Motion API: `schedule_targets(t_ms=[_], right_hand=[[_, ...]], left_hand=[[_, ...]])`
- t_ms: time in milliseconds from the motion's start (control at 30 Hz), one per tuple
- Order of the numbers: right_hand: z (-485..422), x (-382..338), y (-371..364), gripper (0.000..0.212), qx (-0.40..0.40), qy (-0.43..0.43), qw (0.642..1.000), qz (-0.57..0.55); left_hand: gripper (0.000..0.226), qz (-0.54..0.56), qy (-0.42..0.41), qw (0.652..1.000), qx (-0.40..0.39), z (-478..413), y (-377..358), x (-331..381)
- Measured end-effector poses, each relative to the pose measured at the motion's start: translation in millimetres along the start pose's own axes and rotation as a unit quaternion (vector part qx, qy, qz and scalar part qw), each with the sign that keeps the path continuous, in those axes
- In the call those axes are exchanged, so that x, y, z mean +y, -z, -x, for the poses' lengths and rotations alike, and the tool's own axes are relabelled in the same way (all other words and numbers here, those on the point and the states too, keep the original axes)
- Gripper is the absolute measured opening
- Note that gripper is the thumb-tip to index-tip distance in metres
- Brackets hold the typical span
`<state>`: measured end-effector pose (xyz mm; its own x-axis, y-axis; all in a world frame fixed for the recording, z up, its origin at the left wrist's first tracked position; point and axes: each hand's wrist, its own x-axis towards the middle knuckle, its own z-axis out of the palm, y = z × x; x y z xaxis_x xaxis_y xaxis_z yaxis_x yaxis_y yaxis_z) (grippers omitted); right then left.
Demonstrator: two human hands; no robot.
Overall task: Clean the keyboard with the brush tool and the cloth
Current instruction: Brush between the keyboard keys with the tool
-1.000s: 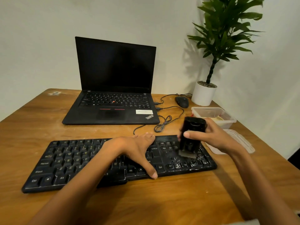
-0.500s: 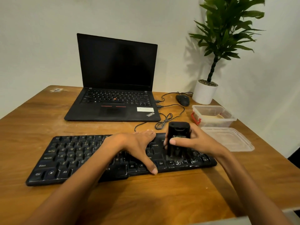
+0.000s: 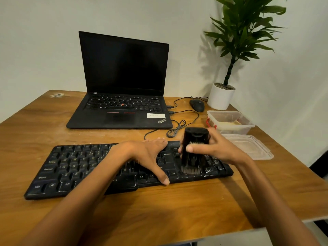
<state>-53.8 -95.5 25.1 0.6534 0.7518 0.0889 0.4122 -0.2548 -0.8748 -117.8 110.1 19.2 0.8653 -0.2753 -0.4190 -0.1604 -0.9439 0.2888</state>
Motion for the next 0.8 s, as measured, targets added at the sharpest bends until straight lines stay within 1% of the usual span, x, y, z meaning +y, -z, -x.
schedule_targets(t_ms=[33, 67, 133, 167, 200, 267, 300, 333, 367, 400, 433, 467, 500, 567, 600, 633, 733, 767, 800], right_hand=[[2.6, 0.3, -1.6, 0.039, -0.007, -0.007, 1.0, 0.003], [3.7, 1.8, -0.8, 0.038, 0.011, -0.006, 1.0, 0.001], [5.2, 4.7, 4.9, 0.037, 0.079, 0.012, 0.997, -0.01], [6.3, 4.7, 6.3, 0.039, 0.084, 0.015, 0.996, -0.019], [8.0, 4.0, 5.2, 0.04, 0.066, 0.014, 0.997, -0.023], [12.7, 2.8, -1.2, 0.039, -0.003, -0.008, 1.0, -0.019], [14.7, 2.1, -1.7, 0.041, -0.007, -0.021, 1.0, 0.002], [14.5, 2.9, 2.5, 0.044, 0.012, -0.026, 0.999, 0.021], [14.3, 2.0, 7.8, 0.046, 0.048, -0.023, 0.998, 0.036], [14.0, -0.3, 11.2, 0.045, 0.08, -0.016, 0.996, 0.036], [13.8, -3.7, 11.0, 0.044, 0.092, -0.007, 0.996, 0.02], [14.0, -6.3, 6.8, 0.043, 0.088, 0.006, 0.996, 0.005], [14.1, -8.7, -1.0, 0.039, 0.068, 0.02, 0.997, -0.002], [18.3, -7.3, -18.5, 0.029, -0.004, 0.029, 1.0, 0.007], [20.2, -3.6, -20.5, 0.029, -0.021, 0.021, 0.999, 0.011], [22.7, -0.7, -16.0, 0.034, -0.013, 0.002, 1.0, 0.018], [31.1, 5.1, 13.5, 0.065, 0.029, -0.053, 0.998, 0.021], [32.5, 4.8, 19.7, 0.067, 0.028, -0.051, 0.998, 0.027], [31.8, 3.1, 20.1, 0.064, 0.018, -0.04, 0.998, 0.034]], left_hand=[[0.117, 0.001, 0.001, 1.0, -0.003, -0.2, 0.2, -0.4], [0.117, 0.002, 0.002, 1.0, -0.004, -0.1, 0.6, -0.2], [0.116, -0.001, 0.004, 1.0, -0.002, -0.2, 0.2, 0.6], [0.116, -0.002, 0.004, 1.0, -0.002, 0.2, 0.1, 1.0], [0.116, -0.002, 0.004, 1.0, -0.002, -0.1, 0.1, 1.2], [0.117, -0.001, 0.006, 1.0, -0.001, -1.1, 0.1, 0.0], [0.117, -0.001, 0.007, 1.0, -0.003, -1.5, -0.5, -0.2], [0.117, -0.001, 0.009, 1.0, -0.004, -1.6, -1.0, -0.1], [0.117, -0.001, 0.01, 1.0, -0.004, -1.2, -1.5, 0.4], [0.117, -0.001, 0.011, 1.0, -0.004, -1.1, -1.9, 1.1], [0.117, -0.001, 0.011, 1.0, -0.003, -0.9, -1.4, 1.6], [0.117, -0.001, 0.012, 1.0, -0.004, -0.9, -0.8, 2.5], [0.116, 0.0, 0.012, 1.0, -0.003, -0.5, 0.4, 3.3], [0.113, 0.001, 0.008, 1.0, 0.0, 0.1, 1.4, 4.7], [0.114, 0.002, 0.009, 1.0, 0.002, 0.2, 1.2, 4.3], [0.115, 0.001, 0.01, 1.0, 0.002, 0.2, 0.3, 3.5], [0.116, -0.004, 0.017, 1.0, 0.001, -0.6, -1.5, 2.2], [0.116, -0.006, 0.016, 1.0, 0.001, -1.6, -1.5, 2.4], [0.116, -0.007, 0.016, 1.0, 0.002, -1.8, -0.9, 3.2]])
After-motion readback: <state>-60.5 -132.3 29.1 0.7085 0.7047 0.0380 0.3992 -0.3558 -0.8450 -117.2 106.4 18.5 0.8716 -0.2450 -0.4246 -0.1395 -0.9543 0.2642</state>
